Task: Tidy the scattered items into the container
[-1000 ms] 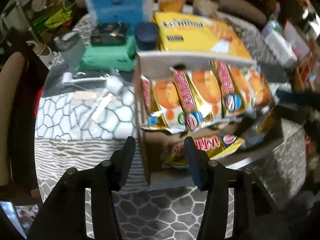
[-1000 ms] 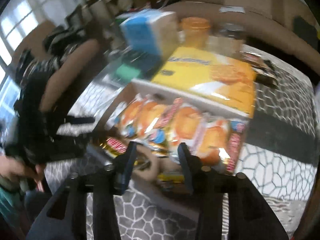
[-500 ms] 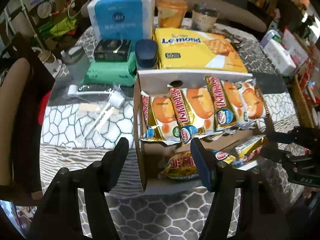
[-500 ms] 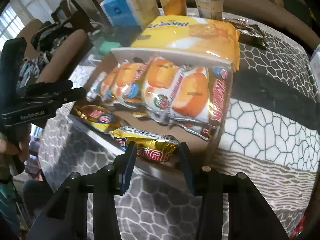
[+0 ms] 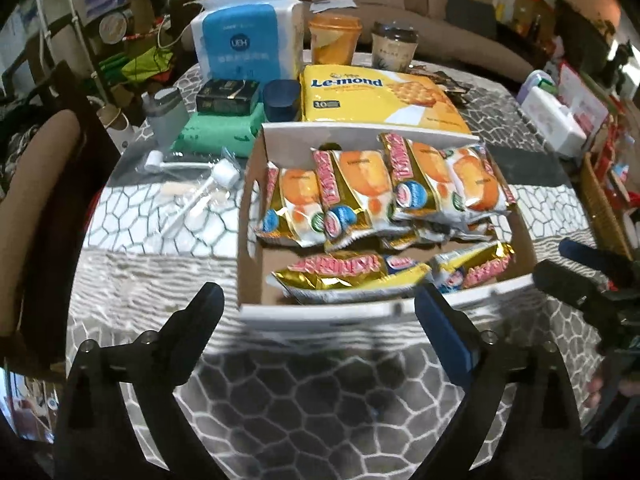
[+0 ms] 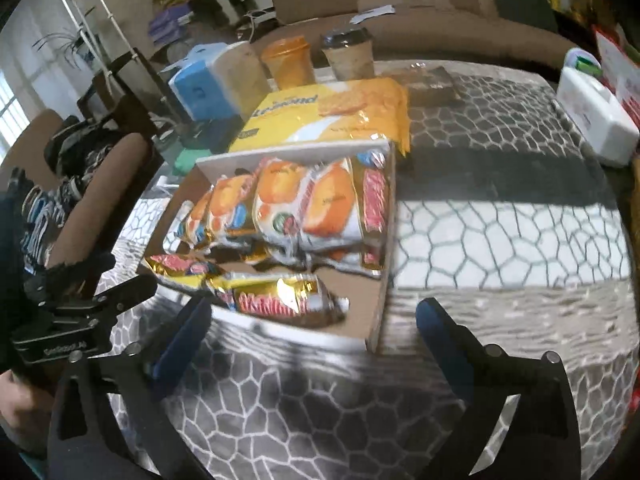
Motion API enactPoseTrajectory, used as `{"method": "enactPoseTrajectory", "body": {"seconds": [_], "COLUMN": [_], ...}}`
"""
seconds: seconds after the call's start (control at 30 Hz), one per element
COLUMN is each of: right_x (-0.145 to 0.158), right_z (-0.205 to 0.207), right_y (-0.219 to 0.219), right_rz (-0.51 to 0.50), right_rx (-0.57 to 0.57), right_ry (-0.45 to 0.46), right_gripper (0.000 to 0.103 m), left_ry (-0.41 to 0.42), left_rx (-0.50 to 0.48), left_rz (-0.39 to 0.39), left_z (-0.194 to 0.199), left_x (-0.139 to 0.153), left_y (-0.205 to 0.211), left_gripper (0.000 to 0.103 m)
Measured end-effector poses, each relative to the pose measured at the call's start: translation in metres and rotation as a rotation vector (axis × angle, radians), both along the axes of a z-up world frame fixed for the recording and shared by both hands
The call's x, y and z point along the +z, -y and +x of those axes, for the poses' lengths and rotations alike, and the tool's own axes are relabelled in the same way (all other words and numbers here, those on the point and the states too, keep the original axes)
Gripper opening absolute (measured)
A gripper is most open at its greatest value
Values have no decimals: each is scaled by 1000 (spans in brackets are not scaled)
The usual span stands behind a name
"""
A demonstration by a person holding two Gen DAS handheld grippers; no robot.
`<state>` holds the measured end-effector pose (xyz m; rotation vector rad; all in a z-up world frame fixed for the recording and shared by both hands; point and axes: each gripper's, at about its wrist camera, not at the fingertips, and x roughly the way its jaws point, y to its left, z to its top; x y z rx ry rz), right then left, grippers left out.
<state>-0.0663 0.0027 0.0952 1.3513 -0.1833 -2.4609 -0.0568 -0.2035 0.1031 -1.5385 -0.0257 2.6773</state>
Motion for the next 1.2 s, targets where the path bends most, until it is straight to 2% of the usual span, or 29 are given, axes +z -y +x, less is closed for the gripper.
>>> {"method": "enactPoseTrajectory", "body": {"seconds": [0.33,0.6,0.8,1.2], "right_x": [5,-13,-42,-68], "right_z": [30,48,54,48], "right_y": [-48,-102,-125,-138], "right_rz": [14,21,64,90], "right_rx": [-62,-168,-204,-197], "right_ry": [-37,-53,-45,-50], "right_gripper": [103,103,103,103], "left_ry": [-10,-49,-79,-79], "left_rx": [-8,-33,-23,-7], "left_rz": [24,10,19,-17], "left_z": [24,44,57,48], "left_x": [0,-10,-33,-71], "left_y": [-34,-77,-100,-130], "left_gripper": [100,101,101,101]}}
